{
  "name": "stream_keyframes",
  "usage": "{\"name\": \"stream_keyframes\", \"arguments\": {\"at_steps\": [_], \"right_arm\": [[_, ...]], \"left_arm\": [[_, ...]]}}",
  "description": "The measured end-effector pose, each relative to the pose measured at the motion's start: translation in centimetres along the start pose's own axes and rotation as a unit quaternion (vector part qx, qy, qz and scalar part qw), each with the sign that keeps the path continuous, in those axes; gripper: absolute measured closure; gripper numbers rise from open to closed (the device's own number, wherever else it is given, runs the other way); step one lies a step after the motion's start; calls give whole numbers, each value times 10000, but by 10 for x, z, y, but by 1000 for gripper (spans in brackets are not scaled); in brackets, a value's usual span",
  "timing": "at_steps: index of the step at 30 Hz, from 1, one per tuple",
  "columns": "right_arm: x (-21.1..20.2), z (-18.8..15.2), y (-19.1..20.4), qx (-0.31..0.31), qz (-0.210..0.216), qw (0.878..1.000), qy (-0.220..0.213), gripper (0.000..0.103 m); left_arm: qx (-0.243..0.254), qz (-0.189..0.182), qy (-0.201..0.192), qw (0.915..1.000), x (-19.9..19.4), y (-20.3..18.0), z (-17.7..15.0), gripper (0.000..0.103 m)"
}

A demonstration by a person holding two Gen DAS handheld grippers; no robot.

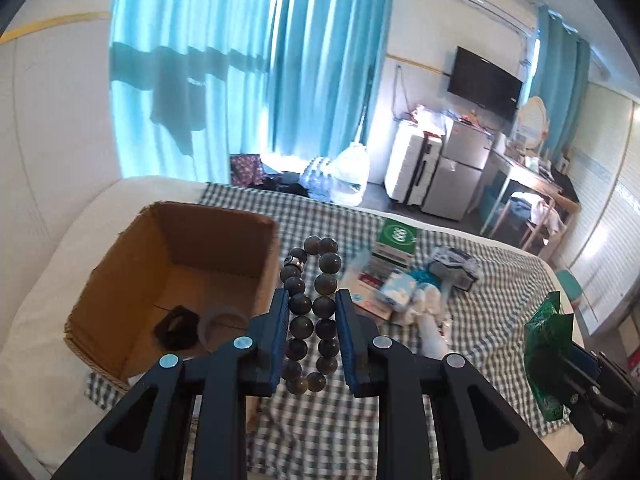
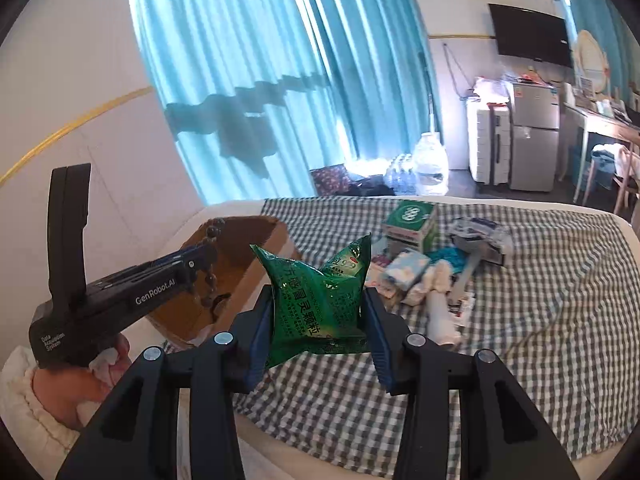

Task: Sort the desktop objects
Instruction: 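Carry the bracelet and green packet over the box and open both tools, then move both tools back over the remaining items on the sheet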

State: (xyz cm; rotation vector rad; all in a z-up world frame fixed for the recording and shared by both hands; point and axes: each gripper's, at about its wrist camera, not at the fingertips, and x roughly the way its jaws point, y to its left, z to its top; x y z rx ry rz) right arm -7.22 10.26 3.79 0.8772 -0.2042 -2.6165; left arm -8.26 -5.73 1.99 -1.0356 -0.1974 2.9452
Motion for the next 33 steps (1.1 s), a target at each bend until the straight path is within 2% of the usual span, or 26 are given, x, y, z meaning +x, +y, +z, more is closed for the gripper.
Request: {"name": "stream_keyframes", "arguments": {"at_steps": [8,15,27,29,30,31,32,33], "right_arm": [[53,5,56,-318,480,9979,295,60],[107,3,93,-408,803,9939,641,60],[197,2,126,-478,1079,9858,1195,58],[206,2,127,-404,1114,9854,1223,57],[209,3,127,-359,1119,9856,1218,47],[211,3,128,-310,1144,9854,1220,40],[212,4,127,-245,1189,9851,1218,30],[212,5,126,-175,1205,9853,1201,29]], "left_arm": [[-199,537,-22,9984,7,70,-9,80],[-436,782,295,9955,34,124,-22,80],[-573,988,546,9920,70,165,-25,80],[-665,1053,614,9903,73,171,-29,77],[-670,1106,652,9895,74,173,-30,74],[-652,1199,682,9883,75,174,-32,63],[-639,1252,678,9878,74,176,-33,50],[-610,1311,665,9873,73,176,-35,46]]}}
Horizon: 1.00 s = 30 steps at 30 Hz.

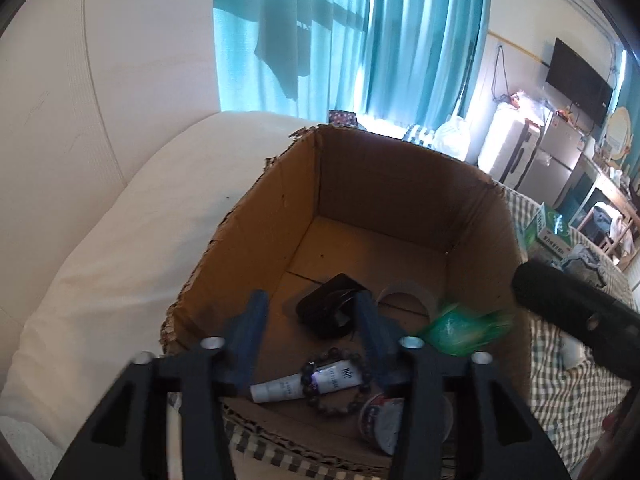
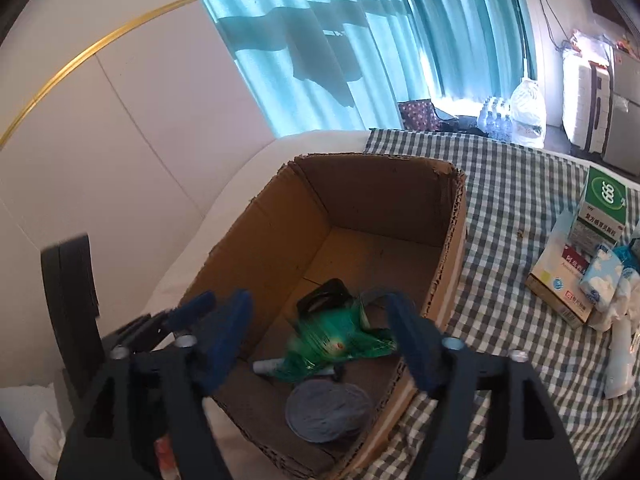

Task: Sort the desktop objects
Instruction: 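Move both tools back over the remaining items on the sheet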

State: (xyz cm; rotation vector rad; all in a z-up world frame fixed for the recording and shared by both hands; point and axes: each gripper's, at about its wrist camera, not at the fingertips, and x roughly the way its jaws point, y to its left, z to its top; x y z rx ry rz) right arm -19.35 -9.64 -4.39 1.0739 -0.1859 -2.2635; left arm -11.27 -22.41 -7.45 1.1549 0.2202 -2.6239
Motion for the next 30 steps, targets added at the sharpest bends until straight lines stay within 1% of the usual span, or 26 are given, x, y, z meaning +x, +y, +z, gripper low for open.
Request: {"name": "stream_keyframes", "arguments": {"at_steps": [2,3,5,7,8,9,11,12,16,20,22,26,28,30], "right_arm": [[-5,1,0,41,-29,9999,-100,29],[-9,1,-2,50,-62,9998,-165,29],[-18,-1,-8,148,-91,9995,-256,29],[-28,-3,-12,248,-171,9989,-346,29],[-36,-5,-16,281,-251,9984,-421,29],[-44,-10,-22,290,-383,9975,-522,28],[-63,-20,-34,273,-670,9948,-721,28],[-71,-25,-39,283,-776,9935,-789,28],[-109,-44,-70,481,-1175,9876,-923,28],[-155,-61,-105,771,-1509,9795,-1089,28],[-175,-69,-118,829,-1689,9751,-1175,28],[-206,-92,-141,1014,-1881,9684,-1287,28],[-216,-102,-150,1072,-1949,9663,-1294,28],[-221,-108,-158,1078,-2019,9652,-1269,28]], "left_arm": [[16,84,-44,10000,-2,1,-2,35],[20,86,-48,9999,-3,0,-2,32],[35,100,-79,9999,-6,-2,-3,21],[82,90,-116,9999,-11,-8,-3,15],[124,27,-142,9998,-15,-13,-4,14],[165,-43,-161,9997,-18,-17,-4,14],[307,-210,-202,9991,-25,-31,-5,8],[407,-270,-230,9985,-30,-39,-7,7],[780,-484,-337,9952,-49,-77,-18,0],[960,-854,-261,9914,-64,-116,-33,0],[1080,-970,-253,9891,-70,-135,-42,0],[1367,-1348,-245,9811,-78,-171,-63,0],[1472,-1387,-162,9792,-76,-188,-74,0],[1521,-1302,-14,9798,-73,-202,-82,0]]}}
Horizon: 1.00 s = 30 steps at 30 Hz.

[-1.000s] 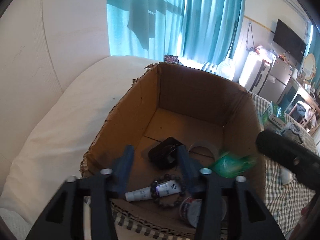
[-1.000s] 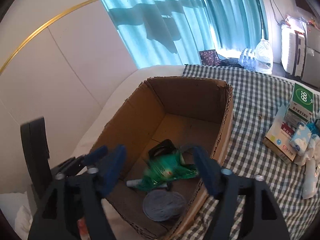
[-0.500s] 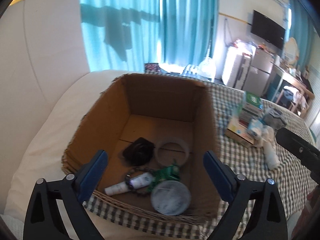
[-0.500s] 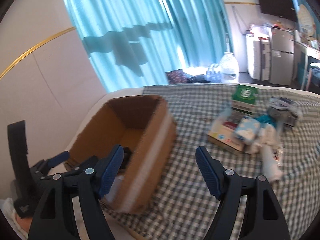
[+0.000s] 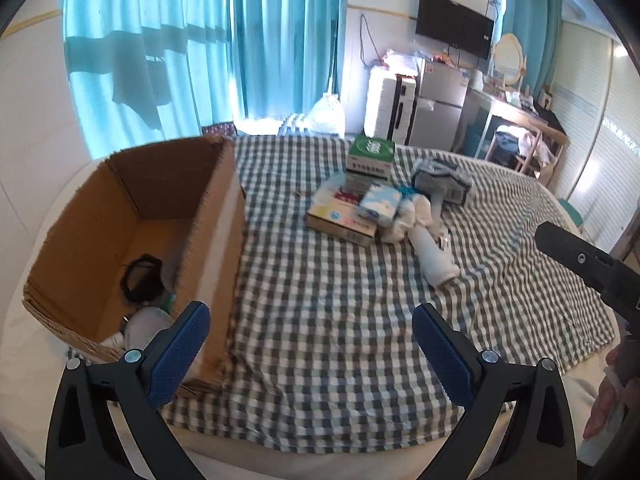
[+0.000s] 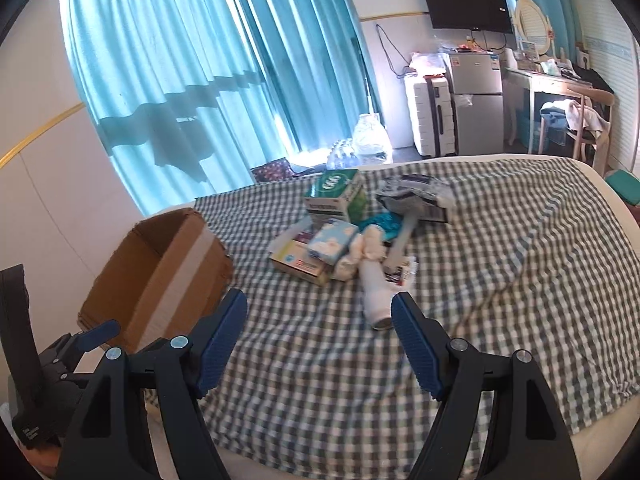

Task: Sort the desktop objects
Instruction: 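Move both tools back over the remaining items on the sheet, then grasp the white spray bottle with the right tool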

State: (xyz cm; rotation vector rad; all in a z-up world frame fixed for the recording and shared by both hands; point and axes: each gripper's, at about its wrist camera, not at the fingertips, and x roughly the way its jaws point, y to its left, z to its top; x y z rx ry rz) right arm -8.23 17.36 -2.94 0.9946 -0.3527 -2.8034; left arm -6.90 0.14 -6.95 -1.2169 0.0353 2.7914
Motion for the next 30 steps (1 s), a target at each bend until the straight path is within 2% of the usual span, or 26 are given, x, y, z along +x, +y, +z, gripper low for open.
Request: {"name": "stream_keyframes", "arguments": {"at_steps": [5,10,19,23,27,30], "right_arm": [[5,-11,-21,47,-84,9999,65,28],[31,-19,-35,54,21,9996,286,28],[123,-16,-53,-165,-66,9968,774,28],[163,-12,-62,-202,-51,9939,1084,28],[196,-4,-67,-248,-47,9927,1180,28],[222,-11,-69,-346,-12,9870,1570,28]], "left_arm": [[128,-1,199,9997,12,-22,-10,0],[312,122,300,9990,31,-35,-16,0],[210,217,716,9970,97,-39,-20,0],[83,208,856,9961,123,-35,-13,0],[-140,138,892,9958,143,-32,-4,0],[-172,130,931,9954,155,-33,0,0]]}}
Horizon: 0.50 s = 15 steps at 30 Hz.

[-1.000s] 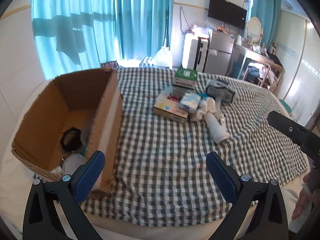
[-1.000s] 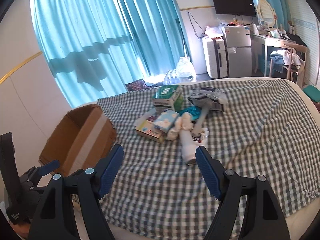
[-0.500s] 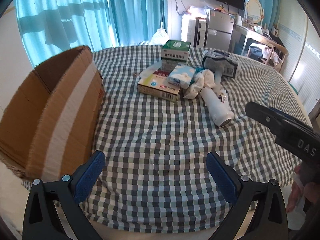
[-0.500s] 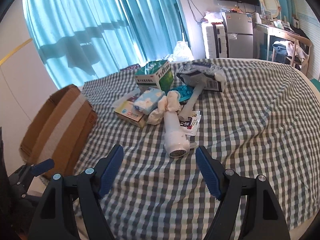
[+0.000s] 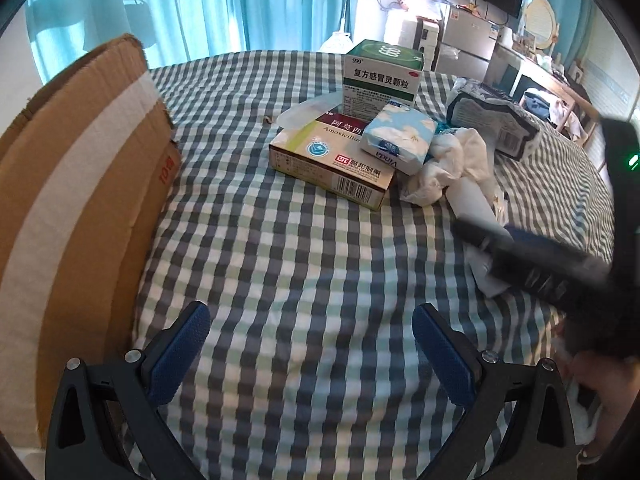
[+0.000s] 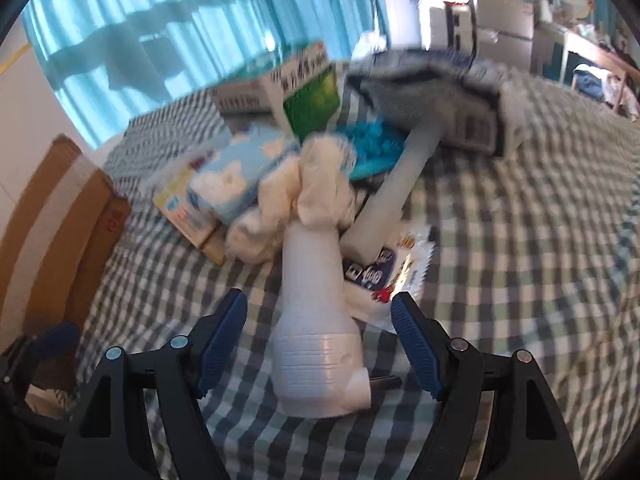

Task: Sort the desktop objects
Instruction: 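Grasp the white spray bottle with the right tool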

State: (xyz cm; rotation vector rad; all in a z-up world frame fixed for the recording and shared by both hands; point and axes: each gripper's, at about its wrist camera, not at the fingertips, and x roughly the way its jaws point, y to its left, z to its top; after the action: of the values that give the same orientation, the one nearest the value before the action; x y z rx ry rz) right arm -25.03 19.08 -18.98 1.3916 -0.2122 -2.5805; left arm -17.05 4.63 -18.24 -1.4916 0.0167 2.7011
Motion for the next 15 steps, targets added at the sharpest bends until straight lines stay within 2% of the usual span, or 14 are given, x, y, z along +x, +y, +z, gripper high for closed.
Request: {"name": "stream_keyframes", "arguments": {"at_steps": [2,3,4,8,10,15], "right_arm": [[3,-7,5,-270,-120,9996,47,29],[1,-10,9,-464,-177,9987,111,40],[1,-11,10,-525,-188,9983,163,58],[-11,-20,4,-388,-36,9988,291,58],[-20,-27,-1,-316,-89,9990,297,58],[-54,-29,-7,-9,-36,9999,129,58]], "left_arm": [[31,-13,52,10000,4,-2,2,0],[40,-15,64,10000,5,-3,3,0],[34,-10,55,10000,4,-5,3,0],[-6,-70,38,10000,1,-11,6,0],[65,-93,-2,9999,-4,-15,5,0],[157,-214,-74,9996,-11,-26,7,0]]}}
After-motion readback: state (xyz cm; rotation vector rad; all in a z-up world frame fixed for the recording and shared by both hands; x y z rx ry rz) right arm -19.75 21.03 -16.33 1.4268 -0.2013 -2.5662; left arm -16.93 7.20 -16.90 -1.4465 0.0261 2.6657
